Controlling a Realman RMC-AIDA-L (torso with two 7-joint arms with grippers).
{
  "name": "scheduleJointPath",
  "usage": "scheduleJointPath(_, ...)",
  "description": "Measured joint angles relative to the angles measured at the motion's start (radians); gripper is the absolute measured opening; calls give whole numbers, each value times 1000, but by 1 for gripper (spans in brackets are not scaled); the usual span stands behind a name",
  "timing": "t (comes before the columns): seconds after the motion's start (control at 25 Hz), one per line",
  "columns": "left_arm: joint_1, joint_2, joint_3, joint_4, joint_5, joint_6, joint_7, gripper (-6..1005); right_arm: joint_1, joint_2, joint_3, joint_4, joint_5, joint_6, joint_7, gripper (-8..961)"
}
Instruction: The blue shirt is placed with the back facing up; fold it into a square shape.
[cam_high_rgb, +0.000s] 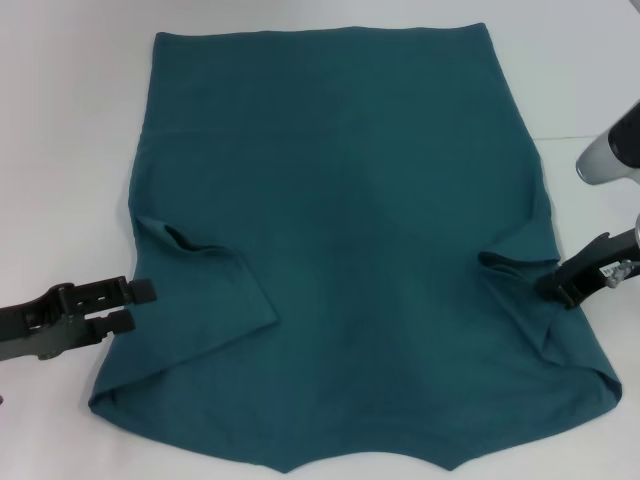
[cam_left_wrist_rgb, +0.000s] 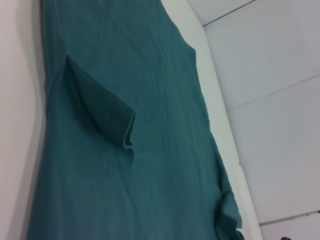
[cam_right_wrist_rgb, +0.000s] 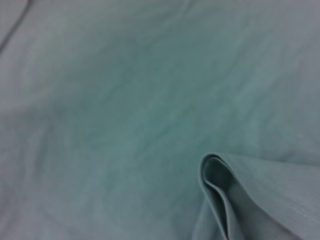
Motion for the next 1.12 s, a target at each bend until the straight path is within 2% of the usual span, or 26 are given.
scheduleJointPath(0.32, 0, 0, 0, 0, 0, -1, 6, 734, 61, 6, -7, 7, -3, -48, 144, 11)
scheduleJointPath(0.6, 1, 0, 0, 0, 0, -2, 8, 734, 119, 15, 1, 53, 15, -36, 349, 10)
scheduleJointPath(1.12, 0, 0, 0, 0, 0, -7, 8, 736, 133, 11, -6, 114, 111, -37, 383, 11)
